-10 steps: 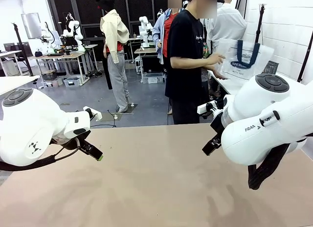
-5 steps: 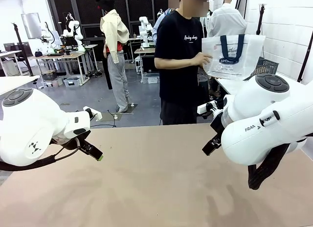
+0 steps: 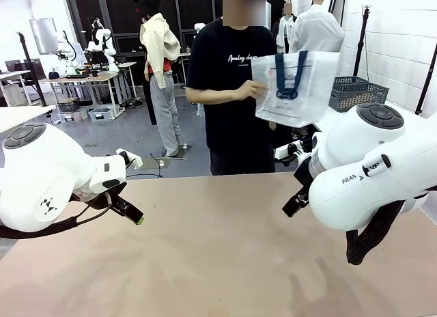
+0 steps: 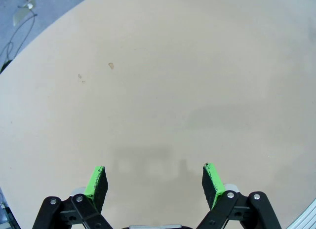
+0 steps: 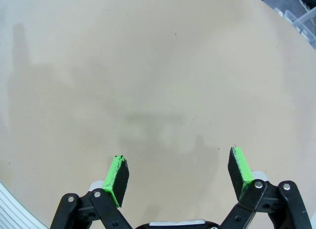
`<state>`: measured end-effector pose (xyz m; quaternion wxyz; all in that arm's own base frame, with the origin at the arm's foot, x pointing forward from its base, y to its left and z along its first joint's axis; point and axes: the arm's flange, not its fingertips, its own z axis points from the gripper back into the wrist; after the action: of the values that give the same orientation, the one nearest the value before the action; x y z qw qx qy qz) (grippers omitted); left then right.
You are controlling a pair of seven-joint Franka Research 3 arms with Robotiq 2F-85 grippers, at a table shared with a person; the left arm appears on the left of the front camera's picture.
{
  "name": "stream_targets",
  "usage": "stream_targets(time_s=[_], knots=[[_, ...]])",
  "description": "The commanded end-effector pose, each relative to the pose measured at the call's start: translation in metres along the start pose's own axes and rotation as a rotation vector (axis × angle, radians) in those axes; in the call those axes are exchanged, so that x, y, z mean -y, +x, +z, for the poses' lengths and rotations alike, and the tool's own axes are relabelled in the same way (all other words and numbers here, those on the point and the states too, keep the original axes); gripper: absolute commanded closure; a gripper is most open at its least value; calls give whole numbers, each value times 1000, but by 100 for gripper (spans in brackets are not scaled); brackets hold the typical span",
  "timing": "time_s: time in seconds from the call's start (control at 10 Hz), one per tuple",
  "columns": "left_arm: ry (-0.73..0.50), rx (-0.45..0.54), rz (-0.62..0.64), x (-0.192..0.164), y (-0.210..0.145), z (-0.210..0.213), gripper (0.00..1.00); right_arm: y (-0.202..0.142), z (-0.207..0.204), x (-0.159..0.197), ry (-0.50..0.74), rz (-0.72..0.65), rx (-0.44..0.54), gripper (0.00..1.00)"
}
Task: Transfer purchased items from the store into the shopping bag.
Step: Open the Reusable shopping bag in the center of the table.
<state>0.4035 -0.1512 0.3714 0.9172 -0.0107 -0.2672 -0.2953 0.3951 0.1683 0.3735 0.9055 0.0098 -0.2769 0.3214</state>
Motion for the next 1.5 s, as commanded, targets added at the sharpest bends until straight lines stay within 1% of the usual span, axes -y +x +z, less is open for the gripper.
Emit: stream_targets(time_s=[0.0, 1.4], knots=[[0, 0, 1, -1, 0, 0, 0, 0, 0, 0, 0, 0, 0, 0], [0, 0, 1, -1, 0, 0, 0, 0, 0, 0, 0, 0, 0, 0]])
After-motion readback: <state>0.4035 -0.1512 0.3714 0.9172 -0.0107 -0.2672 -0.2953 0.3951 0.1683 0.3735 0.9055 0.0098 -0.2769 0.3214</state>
